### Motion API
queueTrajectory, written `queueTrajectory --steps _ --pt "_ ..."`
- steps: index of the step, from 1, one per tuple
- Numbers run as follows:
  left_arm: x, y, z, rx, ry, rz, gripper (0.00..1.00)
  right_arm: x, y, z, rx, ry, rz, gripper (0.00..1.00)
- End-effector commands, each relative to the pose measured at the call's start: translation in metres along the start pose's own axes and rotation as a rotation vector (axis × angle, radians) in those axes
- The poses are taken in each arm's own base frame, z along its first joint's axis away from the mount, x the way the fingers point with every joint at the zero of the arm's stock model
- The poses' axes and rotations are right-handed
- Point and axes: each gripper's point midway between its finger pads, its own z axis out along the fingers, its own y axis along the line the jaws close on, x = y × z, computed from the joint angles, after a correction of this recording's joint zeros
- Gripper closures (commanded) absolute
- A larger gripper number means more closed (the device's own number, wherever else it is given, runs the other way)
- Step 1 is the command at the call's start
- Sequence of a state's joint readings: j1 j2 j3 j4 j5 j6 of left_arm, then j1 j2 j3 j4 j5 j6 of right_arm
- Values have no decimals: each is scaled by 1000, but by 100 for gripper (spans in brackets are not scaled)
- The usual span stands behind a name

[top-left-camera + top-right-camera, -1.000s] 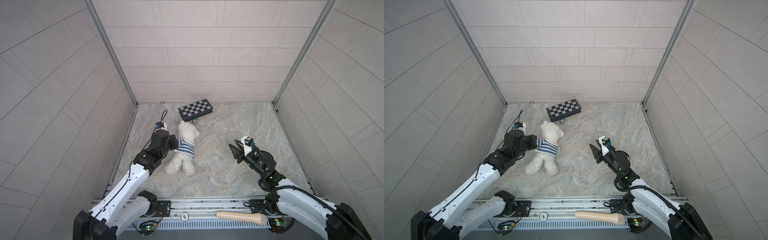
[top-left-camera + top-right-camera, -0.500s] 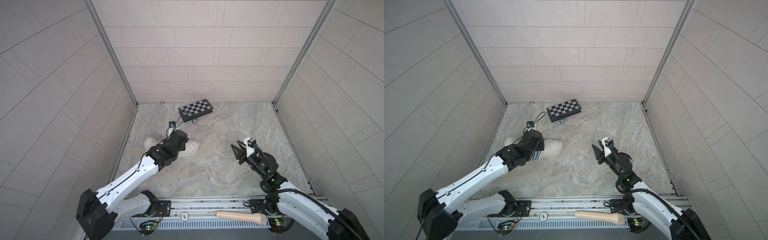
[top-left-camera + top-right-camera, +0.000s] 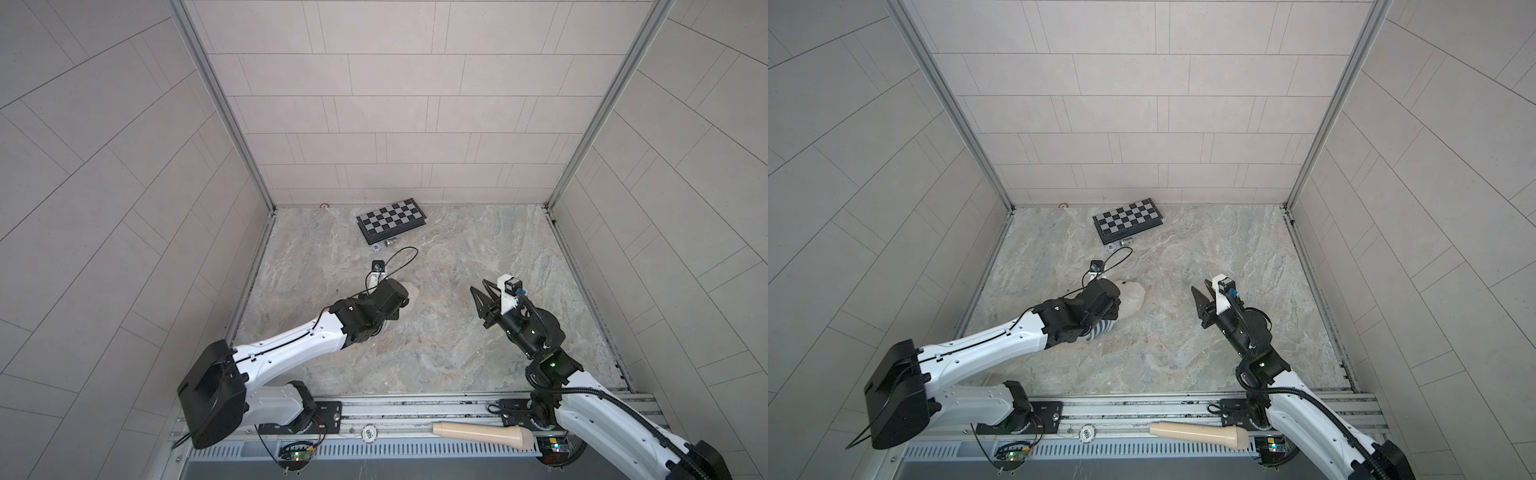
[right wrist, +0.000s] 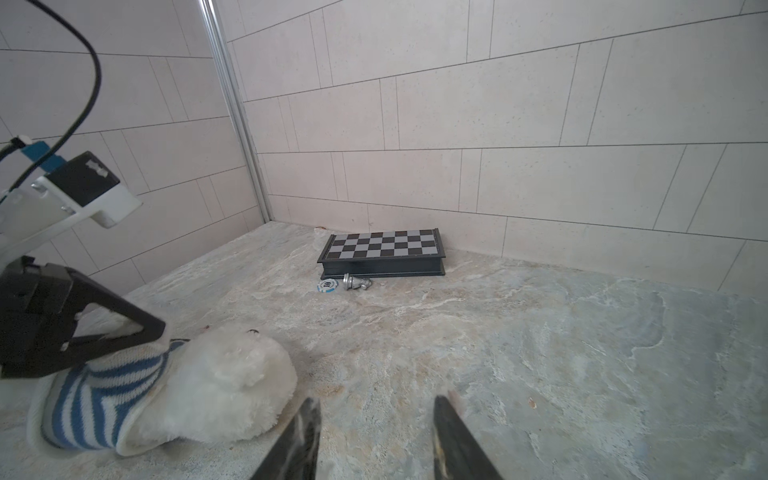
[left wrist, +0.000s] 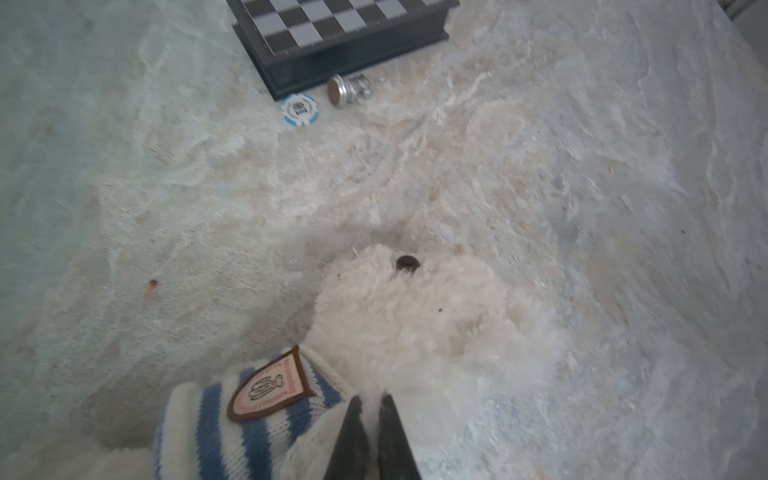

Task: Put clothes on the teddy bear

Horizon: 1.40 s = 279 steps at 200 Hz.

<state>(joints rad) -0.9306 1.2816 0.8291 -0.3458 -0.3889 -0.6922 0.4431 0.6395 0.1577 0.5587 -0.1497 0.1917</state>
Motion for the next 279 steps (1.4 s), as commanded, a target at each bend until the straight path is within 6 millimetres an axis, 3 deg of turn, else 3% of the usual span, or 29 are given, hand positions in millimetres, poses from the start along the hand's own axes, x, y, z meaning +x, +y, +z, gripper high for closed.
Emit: queueTrajectory --steps 1,38,68,88,107,139,172,195,235,279 --pt "27 -19 1 78 73 -25 96 2 -8 -1 36 3 14 55" --pt "39 -42 -4 162 110 -13 73 2 -10 0 43 8 23 55" --pt "34 -62 -15 268 141 58 31 2 -11 -1 48 7 24 55" --pt "28 -65 -24 331 173 119 20 2 -12 -2 52 10 24 55" --pt "27 -49 -26 342 213 135 17 3 -12 -2 49 12 25 55" --pt "35 1 -21 237 282 136 13 2 -13 -1 53 9 25 55" --pt "50 17 -25 212 310 123 11 2 -12 0 49 12 27 55" --pt "67 22 -25 223 340 102 10 2 -13 0 53 11 28 55" --pt "86 14 -25 305 369 35 8 -1 -11 4 40 7 31 55" --pt "92 -14 -34 474 377 -82 8 -2 -11 7 39 5 28 55"
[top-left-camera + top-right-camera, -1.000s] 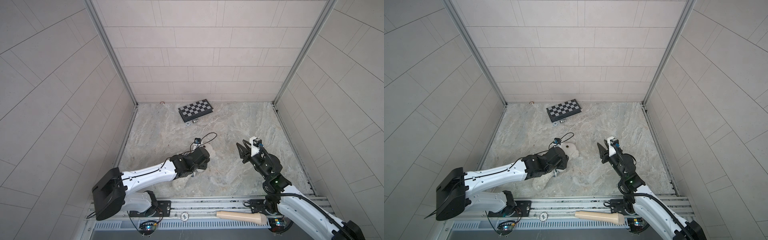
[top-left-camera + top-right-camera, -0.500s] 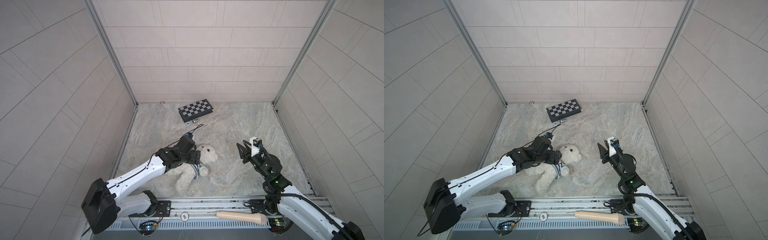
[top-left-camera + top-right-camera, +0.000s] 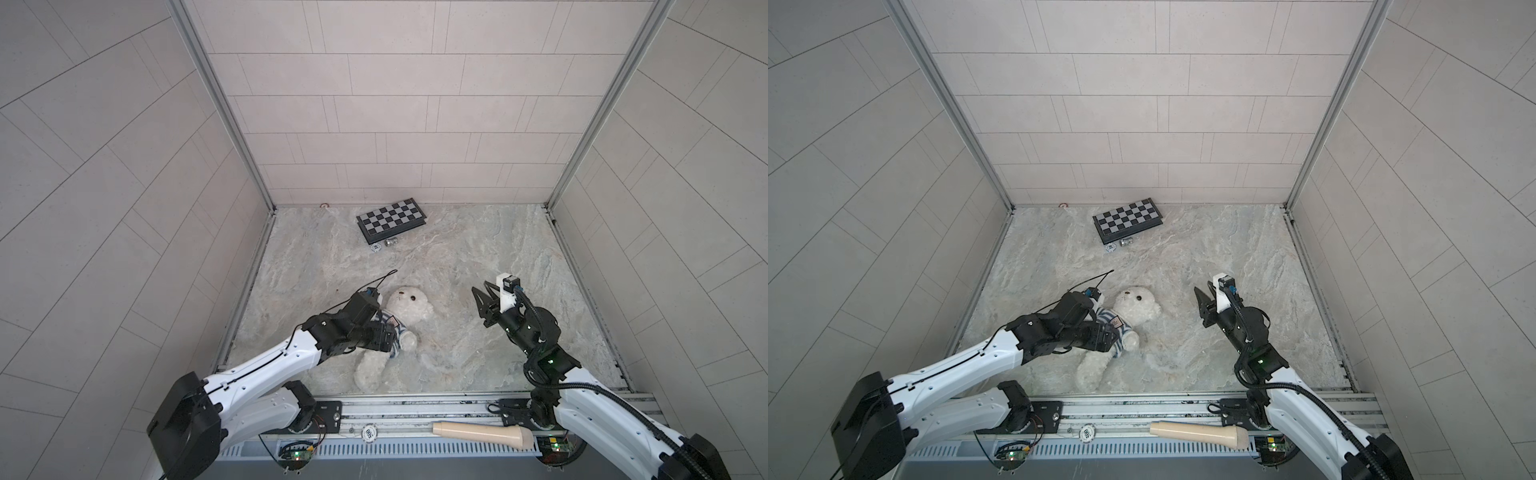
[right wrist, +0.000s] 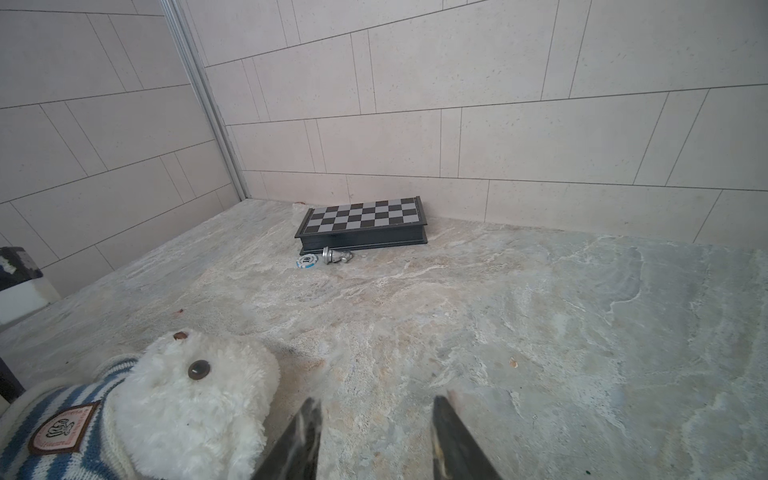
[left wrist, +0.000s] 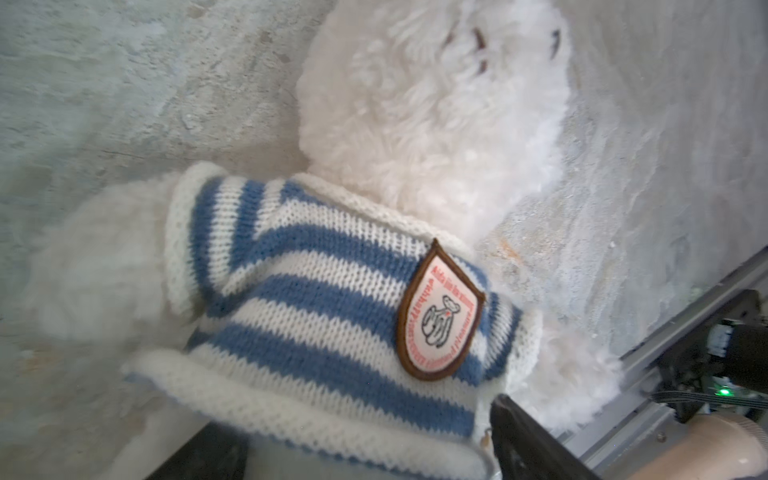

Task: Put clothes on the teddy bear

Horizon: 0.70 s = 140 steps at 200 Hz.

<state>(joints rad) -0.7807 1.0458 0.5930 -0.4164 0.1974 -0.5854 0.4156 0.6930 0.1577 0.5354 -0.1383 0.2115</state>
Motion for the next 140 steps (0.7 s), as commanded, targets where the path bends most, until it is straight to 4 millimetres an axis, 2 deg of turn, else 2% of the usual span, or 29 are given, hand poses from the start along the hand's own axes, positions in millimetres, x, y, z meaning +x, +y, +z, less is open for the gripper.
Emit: queueTrajectory --steps 1,36,62,99,140 --pt "1 -26 0 146 -5 -56 8 -21 2 1 -10 -66 7 55" --pt "-12 -62 -3 299 -47 -99 8 -21 3 4 -16 -64 7 55" --pt "-17 -81 5 337 -45 -100 7 -21 3 3 -13 -66 3 55" --pt "-27 -95 22 366 -57 -117 8 -22 1 -3 0 -69 -5 55" --pt "-44 -113 31 406 -82 -114 8 -22 -3 -10 16 -69 -17 55"
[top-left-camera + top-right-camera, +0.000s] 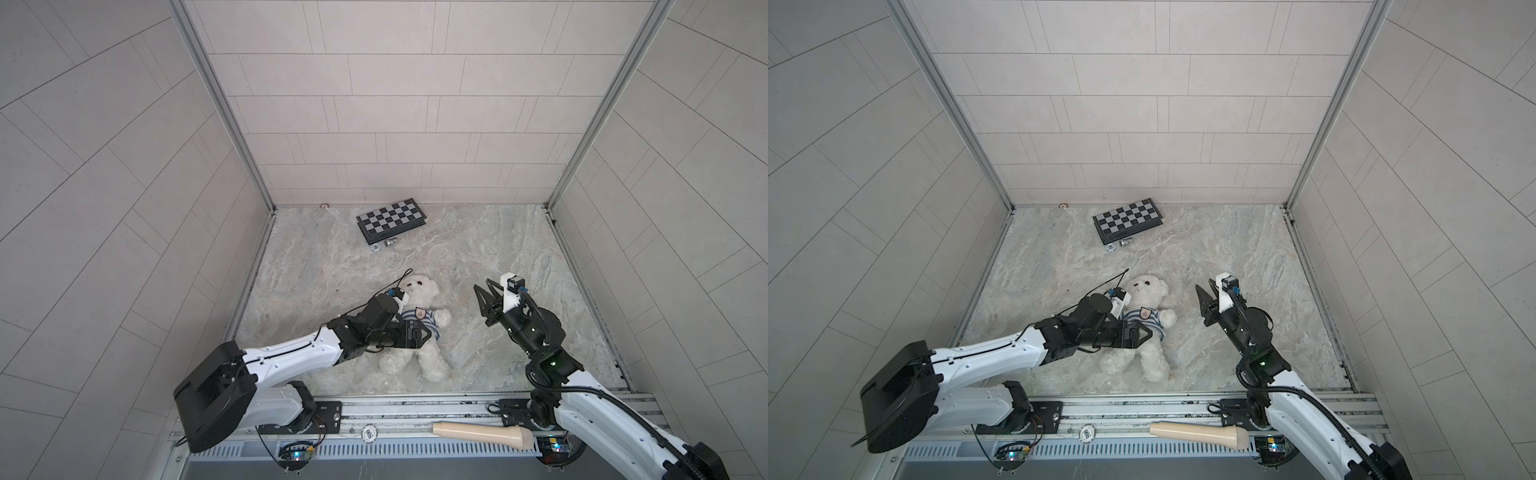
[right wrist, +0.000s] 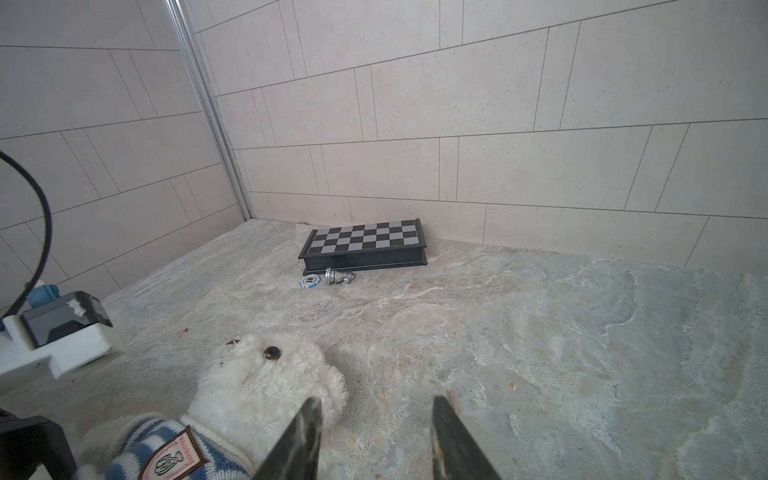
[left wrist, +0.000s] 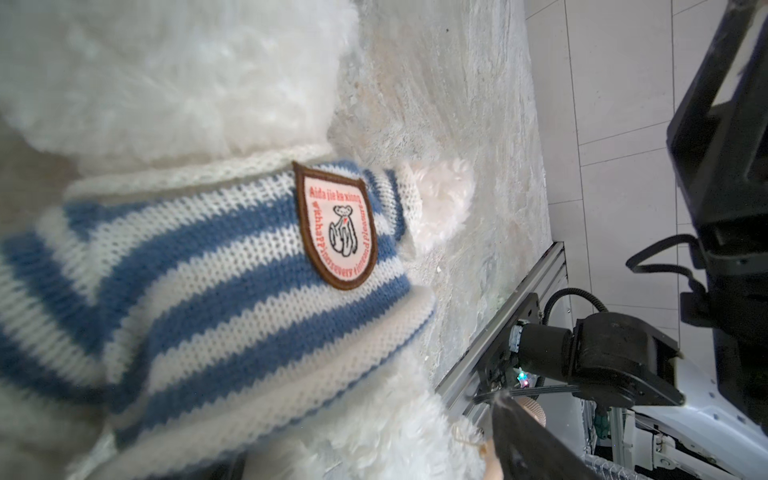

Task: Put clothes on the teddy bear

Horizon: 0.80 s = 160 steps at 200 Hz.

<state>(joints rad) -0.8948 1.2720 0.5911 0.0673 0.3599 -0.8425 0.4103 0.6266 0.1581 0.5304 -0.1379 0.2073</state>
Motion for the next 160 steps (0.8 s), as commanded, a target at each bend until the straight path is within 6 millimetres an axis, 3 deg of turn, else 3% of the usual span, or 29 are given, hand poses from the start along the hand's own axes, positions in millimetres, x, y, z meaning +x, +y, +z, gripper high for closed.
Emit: queueTrajectory --steps 1,26,35,97,135,160 --pt "-20 -26 4 76 -54 14 8 -6 -3 -3 18 -9 -12 55" --pt "-17 -21 0 43 -51 48 4 -2 -6 -4 28 1 -12 55" --pt "-14 -13 -4 -6 -41 74 0 -1 -7 -4 34 3 -12 55" --pt "-8 31 -39 -263 -51 253 0 15 -31 1 166 88 6 50" --pt "-15 43 -55 -318 -137 316 0 25 -49 -2 256 135 14 40" --pt "-33 56 -79 -405 -274 340 0 31 -64 -7 331 156 18 31"
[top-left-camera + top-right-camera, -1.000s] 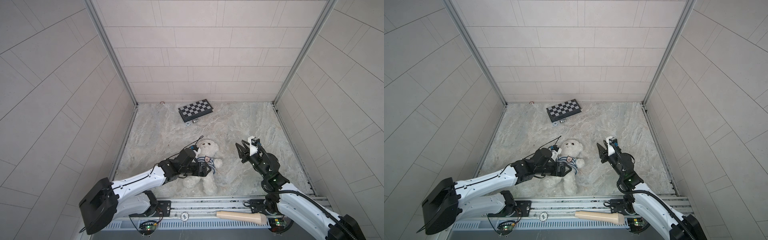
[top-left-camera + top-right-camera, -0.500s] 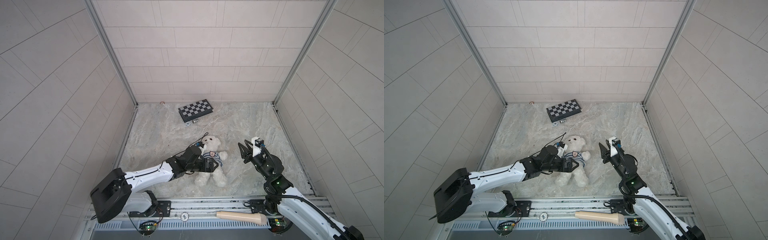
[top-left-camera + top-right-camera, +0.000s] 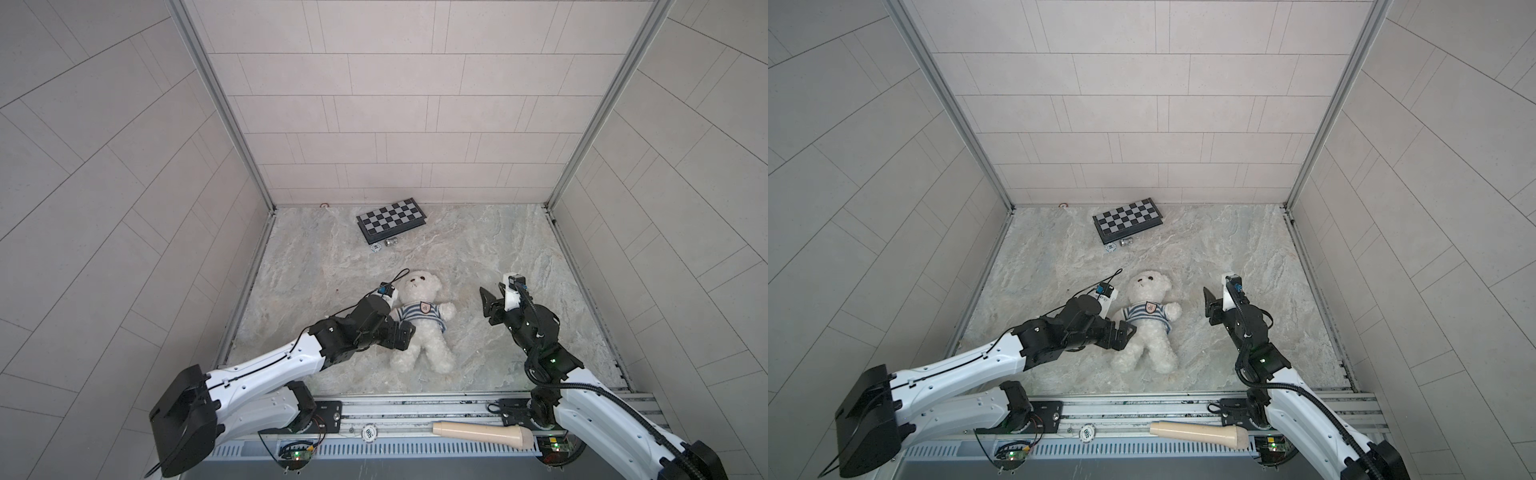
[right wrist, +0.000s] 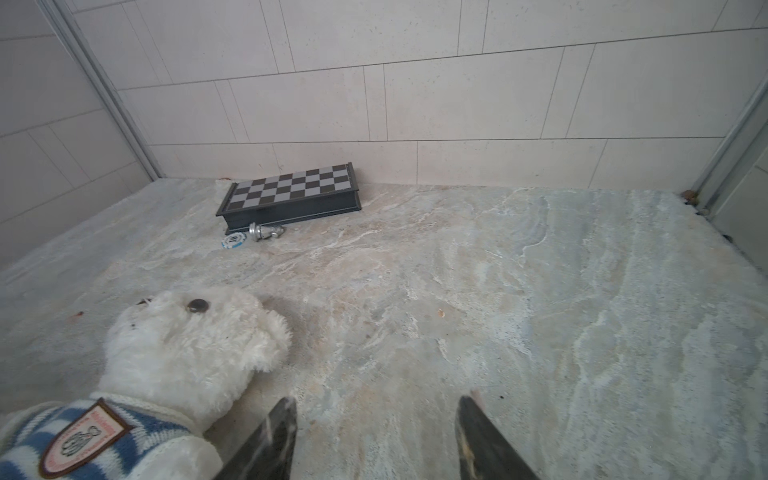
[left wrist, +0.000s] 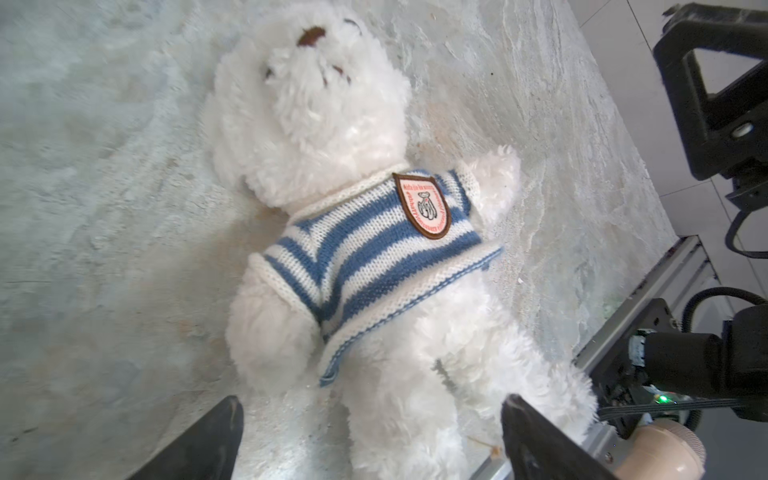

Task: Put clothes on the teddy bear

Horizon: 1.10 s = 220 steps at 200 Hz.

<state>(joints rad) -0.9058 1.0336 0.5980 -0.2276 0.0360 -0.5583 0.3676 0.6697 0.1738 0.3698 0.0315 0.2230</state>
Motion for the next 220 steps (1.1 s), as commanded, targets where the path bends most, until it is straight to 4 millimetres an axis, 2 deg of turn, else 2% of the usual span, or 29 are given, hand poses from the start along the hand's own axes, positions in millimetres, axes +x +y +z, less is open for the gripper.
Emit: queueTrajectory --steps 1,30,35,38,41,77,94,119,139,152,178,220 --pt "-10 31 -14 -142 -103 54 0 -6 -19 0 98 0 18 31" --pt "-35 55 -38 -257 -240 42 0 -4 -35 -1 159 -7 54 18" --pt "-40 62 -44 -294 -272 38 0 -5 -37 -2 167 -12 59 12" --pt "-43 66 -47 -313 -291 33 0 -6 -38 -2 170 -14 59 3" --pt "-45 69 -50 -328 -306 31 0 -6 -39 -2 175 -16 58 1" --pt "-71 115 -85 -535 -453 -40 0 -13 -56 -6 242 -30 39 1" --pt "-79 131 -100 -637 -503 -35 0 -14 -65 -6 280 -28 33 0" --pt "-85 152 -113 -775 -535 -6 0 -17 -74 -4 311 -28 -4 0" --pt "-84 171 -124 -872 -569 -16 0 -17 -89 -4 394 -19 -19 0" --pt "-83 175 -126 -889 -612 6 0 -16 -101 -7 467 -23 -34 0" --pt "-83 182 -125 -930 -681 66 0 -15 -104 -6 468 -71 -82 1" --pt "-84 203 -118 -984 -702 67 0 -6 -113 6 484 -27 -113 1"
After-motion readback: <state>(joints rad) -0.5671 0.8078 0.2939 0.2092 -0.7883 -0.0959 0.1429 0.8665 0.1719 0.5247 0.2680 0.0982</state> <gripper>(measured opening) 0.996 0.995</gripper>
